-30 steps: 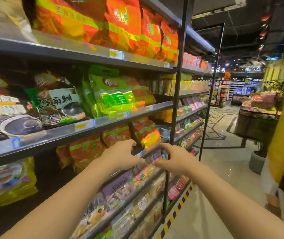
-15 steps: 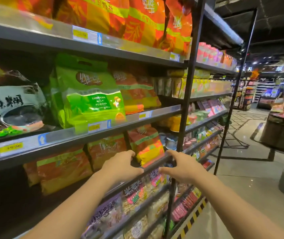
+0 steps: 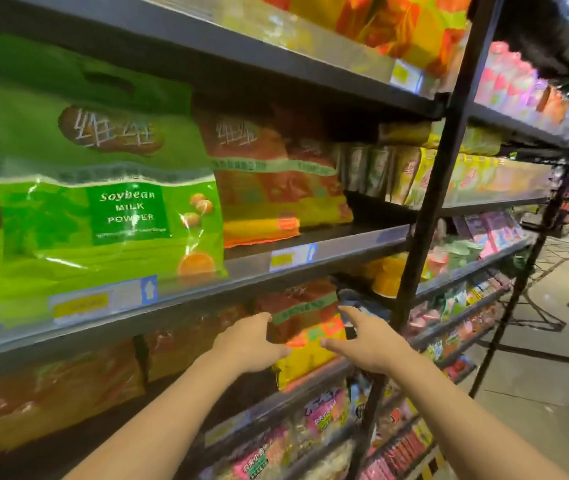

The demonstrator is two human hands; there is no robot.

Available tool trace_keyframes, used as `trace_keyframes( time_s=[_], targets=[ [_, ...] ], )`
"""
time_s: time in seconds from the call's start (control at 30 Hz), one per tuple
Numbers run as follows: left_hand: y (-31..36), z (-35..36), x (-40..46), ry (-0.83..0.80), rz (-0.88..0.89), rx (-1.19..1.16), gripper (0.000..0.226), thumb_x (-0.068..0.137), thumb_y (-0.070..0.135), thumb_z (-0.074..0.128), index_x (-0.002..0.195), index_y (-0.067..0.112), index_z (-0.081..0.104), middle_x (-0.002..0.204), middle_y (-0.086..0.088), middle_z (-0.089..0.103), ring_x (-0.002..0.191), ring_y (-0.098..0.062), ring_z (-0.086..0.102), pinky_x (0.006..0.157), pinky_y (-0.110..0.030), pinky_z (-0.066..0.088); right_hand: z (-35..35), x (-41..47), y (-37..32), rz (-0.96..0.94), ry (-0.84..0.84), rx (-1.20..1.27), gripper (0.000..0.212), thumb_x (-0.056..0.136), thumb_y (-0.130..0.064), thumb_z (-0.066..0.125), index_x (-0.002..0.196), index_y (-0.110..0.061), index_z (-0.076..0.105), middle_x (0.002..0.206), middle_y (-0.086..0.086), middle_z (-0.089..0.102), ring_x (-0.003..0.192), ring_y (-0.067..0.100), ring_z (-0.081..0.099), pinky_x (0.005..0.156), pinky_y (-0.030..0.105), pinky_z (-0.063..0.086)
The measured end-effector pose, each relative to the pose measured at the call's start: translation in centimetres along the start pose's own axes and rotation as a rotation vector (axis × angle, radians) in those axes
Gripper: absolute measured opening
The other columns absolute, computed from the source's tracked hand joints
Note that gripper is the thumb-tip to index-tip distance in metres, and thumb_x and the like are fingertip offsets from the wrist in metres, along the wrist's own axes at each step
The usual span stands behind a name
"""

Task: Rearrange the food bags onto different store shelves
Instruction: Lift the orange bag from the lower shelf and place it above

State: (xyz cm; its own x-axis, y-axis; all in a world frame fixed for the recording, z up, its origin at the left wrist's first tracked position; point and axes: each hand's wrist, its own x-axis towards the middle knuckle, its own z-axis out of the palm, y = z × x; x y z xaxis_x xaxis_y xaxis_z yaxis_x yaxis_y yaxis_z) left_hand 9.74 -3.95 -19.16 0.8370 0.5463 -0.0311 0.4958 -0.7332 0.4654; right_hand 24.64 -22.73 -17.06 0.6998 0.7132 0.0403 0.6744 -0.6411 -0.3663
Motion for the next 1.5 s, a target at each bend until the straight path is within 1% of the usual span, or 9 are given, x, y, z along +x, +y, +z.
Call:
trace_keyframes(
  time_s=[0.17,0.5,0.6,0.77,0.87,0.97,1.17,1.4,1.5],
  targets=[
    [0.6,1.9,4.4,-0.034,-0.117,-0.019,0.078,0.085,0.070,0.059,0.146,0.022,0.047,0.150,-0.006,0.054,0.131,-0.025,0.055,0.089,-0.029,0.043,1.4,6.9,3.3,-0.047,-0.035,0.014,0.096,0.078,-0.071,0.064,0.156,-0.027,0.030,0.154,0.004,0.046,0.135,0.026,0.050,0.104,0.039,0.045],
    [2.2,5.7,7.7,0.007,-0.522,-0.033,0.091,0.079,0.088,0.042,0.131,0.017,0.062,0.142,-0.009,0.060,0.123,-0.030,0.059,0.087,-0.037,0.044,3.6,17.8,9.2,-0.173,-0.183,0.041,0.092,0.078,-0.072,0.065,0.143,-0.009,0.048,0.144,0.014,0.053,0.129,0.032,0.053,0.103,0.042,0.047],
    [2.5,7.2,8.0,0.077,-0.531,-0.117,0.069,0.078,0.087,0.048,0.107,0.028,0.068,0.127,-0.005,0.068,0.106,-0.026,0.063,0.082,-0.034,0.047,4.2,19.8,10.5,-0.197,-0.162,0.021,0.088,0.077,-0.075,0.063,0.129,-0.005,0.056,0.132,0.018,0.060,0.121,0.034,0.057,0.096,0.041,0.050],
    [2.3,9.3,8.6,0.143,-0.538,-0.231,0.072,0.079,0.082,0.056,0.118,0.025,0.074,0.121,-0.010,0.072,0.112,-0.030,0.065,0.093,-0.038,0.052,5.3,21.5,11.5,-0.212,-0.201,-0.009,0.092,0.076,-0.082,0.057,0.121,-0.002,0.057,0.126,0.018,0.061,0.118,0.036,0.056,0.095,0.041,0.049],
    [2.3,10.3,9.3,0.176,-0.578,-0.274,0.083,0.069,0.085,0.061,0.087,0.005,0.071,0.113,-0.030,0.068,0.103,-0.038,0.067,0.074,-0.038,0.050,6.2,22.4,11.8,-0.223,-0.225,0.048,0.080,0.076,-0.080,0.060,0.102,-0.005,0.063,0.104,0.012,0.068,0.103,0.031,0.064,0.083,0.036,0.051],
    [2.2,11.5,10.1,0.210,-0.623,-0.353,0.074,0.054,0.088,0.068,0.078,0.019,0.074,0.081,-0.004,0.072,0.079,-0.015,0.069,0.062,-0.028,0.053,7.5,22.9,12.3,-0.190,-0.260,0.192,0.071,0.075,-0.072,0.069,0.093,-0.003,0.067,0.086,0.007,0.070,0.089,0.027,0.067,0.073,0.035,0.053],
    [1.1,13.3,12.0,0.141,-0.568,-0.476,0.054,0.047,0.081,0.078,0.085,0.043,0.071,0.103,0.012,0.073,0.100,-0.011,0.067,0.087,-0.026,0.052,10.1,23.4,14.0,-0.153,-0.342,0.404,0.066,0.074,-0.053,0.082,0.111,-0.002,0.064,0.104,0.006,0.069,0.096,0.023,0.064,0.083,0.038,0.054],
    [-0.9,16.5,13.5,0.210,-0.565,-0.679,0.034,0.066,0.042,0.093,0.089,0.020,0.081,0.095,-0.001,0.080,0.089,-0.012,0.072,0.080,-0.029,0.057,12.7,23.7,15.2,-0.089,-0.325,0.500,0.105,0.074,-0.056,0.082,0.143,0.007,0.035,0.144,0.021,0.035,0.134,0.035,0.041,0.110,0.038,0.036],
    [-1.0,16.9,13.6,0.236,-0.556,-0.744,0.030,0.074,0.032,0.091,0.097,0.015,0.080,0.100,-0.005,0.080,0.093,-0.016,0.073,0.083,-0.031,0.058,13.6,24.5,15.4,-0.139,-0.388,0.624,0.072,0.075,-0.048,0.084,0.121,0.003,0.063,0.125,0.024,0.064,0.117,0.037,0.060,0.105,0.047,0.047]
  ],
)
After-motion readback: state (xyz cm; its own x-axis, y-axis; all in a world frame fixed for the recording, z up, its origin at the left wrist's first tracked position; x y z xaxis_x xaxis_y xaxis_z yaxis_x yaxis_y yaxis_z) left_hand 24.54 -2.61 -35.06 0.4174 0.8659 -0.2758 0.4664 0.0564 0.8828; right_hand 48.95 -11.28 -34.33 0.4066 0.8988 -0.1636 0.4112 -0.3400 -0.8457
